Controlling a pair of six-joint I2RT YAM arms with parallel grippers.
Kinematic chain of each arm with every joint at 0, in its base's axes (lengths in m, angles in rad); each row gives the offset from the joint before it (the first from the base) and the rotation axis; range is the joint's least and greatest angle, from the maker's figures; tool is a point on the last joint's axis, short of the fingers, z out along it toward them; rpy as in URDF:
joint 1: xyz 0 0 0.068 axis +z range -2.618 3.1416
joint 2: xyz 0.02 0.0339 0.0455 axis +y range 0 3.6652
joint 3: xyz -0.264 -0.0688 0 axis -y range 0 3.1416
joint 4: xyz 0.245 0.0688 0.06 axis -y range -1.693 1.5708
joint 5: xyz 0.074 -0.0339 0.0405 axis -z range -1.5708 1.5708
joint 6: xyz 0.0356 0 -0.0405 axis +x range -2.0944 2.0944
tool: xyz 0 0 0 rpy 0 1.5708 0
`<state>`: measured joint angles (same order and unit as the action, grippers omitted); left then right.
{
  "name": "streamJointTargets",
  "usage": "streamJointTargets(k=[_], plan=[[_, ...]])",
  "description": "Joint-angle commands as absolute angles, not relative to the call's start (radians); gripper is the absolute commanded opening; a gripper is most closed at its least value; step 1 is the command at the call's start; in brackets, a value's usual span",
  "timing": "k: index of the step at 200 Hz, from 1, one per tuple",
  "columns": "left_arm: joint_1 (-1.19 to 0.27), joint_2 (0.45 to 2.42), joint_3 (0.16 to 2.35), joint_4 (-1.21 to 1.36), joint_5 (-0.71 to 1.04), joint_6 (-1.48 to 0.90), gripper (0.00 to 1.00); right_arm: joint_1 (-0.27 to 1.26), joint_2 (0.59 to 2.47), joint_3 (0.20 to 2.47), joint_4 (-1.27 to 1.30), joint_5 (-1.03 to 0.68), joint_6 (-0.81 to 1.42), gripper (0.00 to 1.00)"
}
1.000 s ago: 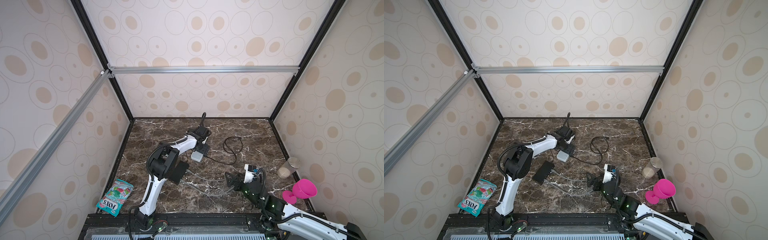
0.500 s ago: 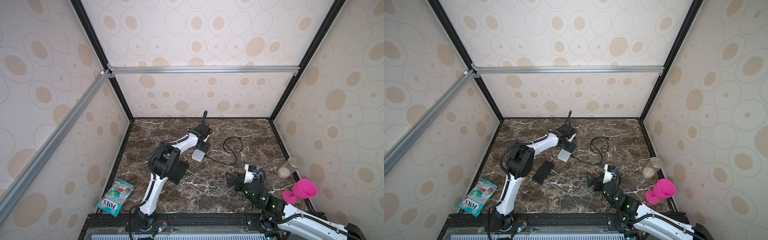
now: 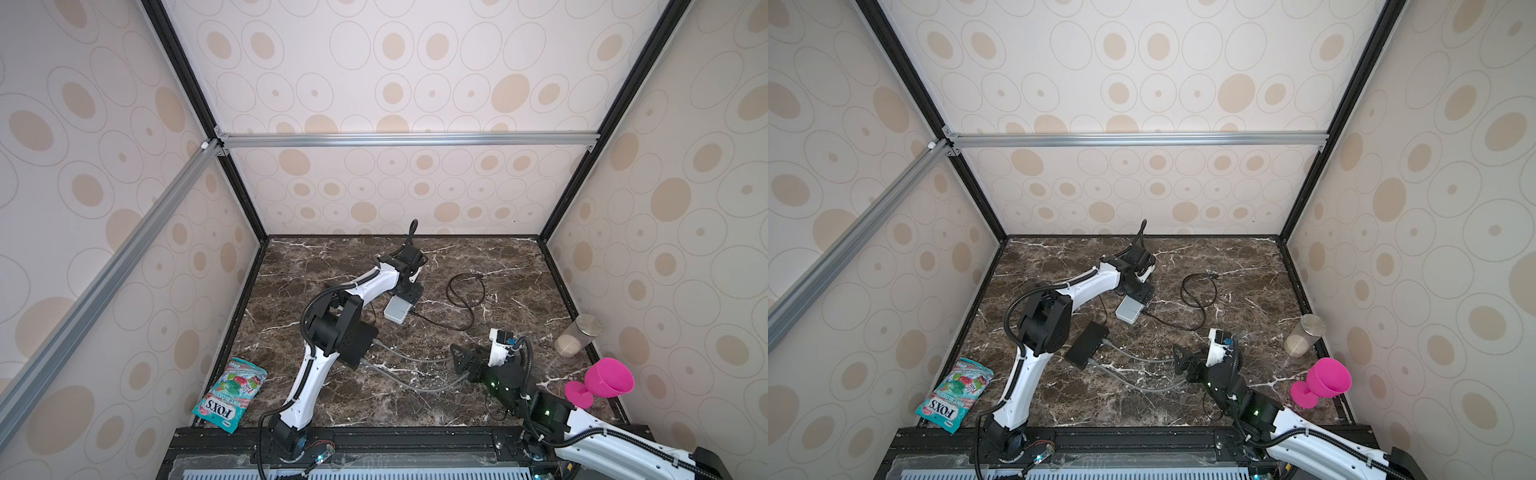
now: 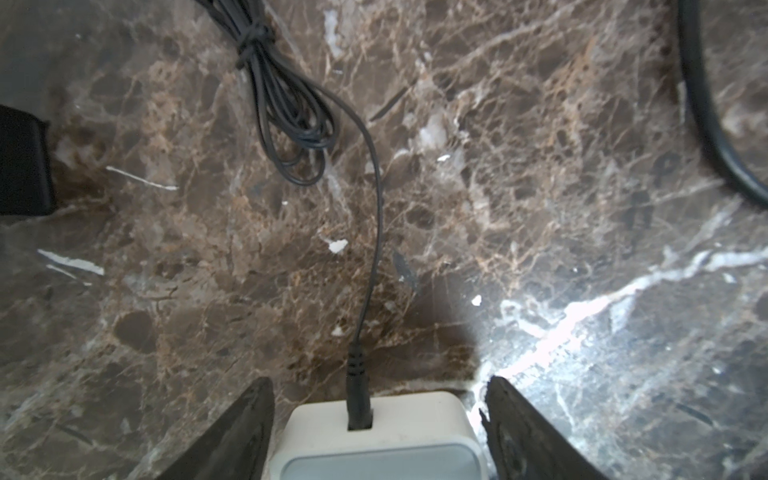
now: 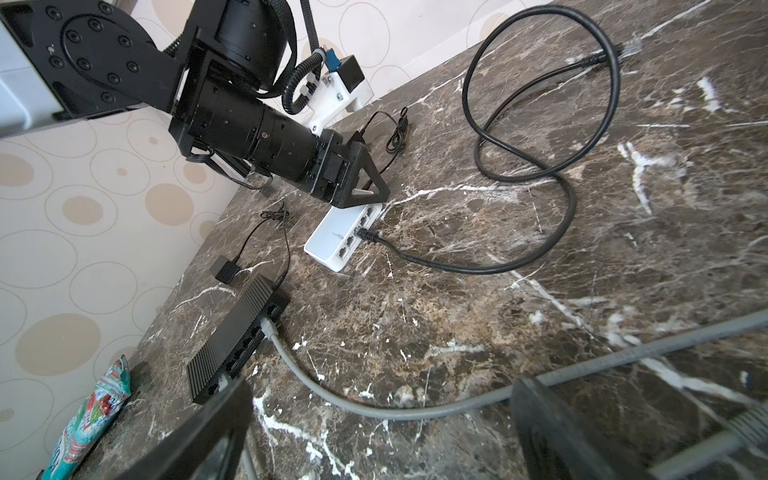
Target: Insert the plug into the switch port
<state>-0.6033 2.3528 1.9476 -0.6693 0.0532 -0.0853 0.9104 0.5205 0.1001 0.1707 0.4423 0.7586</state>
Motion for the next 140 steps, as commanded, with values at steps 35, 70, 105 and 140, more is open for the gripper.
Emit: streamJointTargets(k=[35, 70, 105, 140], plan=[[-0.608, 2.344, 1.937, -0.708, 0.02, -0.065, 0.85, 0.903, 0.522, 0.086, 0.171, 0.451, 0.765, 1.0], [-0.609, 2.343, 1.924, -0.693, 0.043, -0.069, 0.77, 0.902, 0.521, 0.086, 0.17, 0.451, 0.767, 1.0], [-0.608, 2.347, 1.938, -0.695, 0.049, -0.068, 0.74, 0.902, 0.519, 0.086, 0.169, 0.451, 0.767, 1.0], [-0.608, 2.355, 1.975, -0.686, 0.082, -0.058, 0.68, 0.903, 0.521, 0.085, 0.171, 0.451, 0.767, 1.0]])
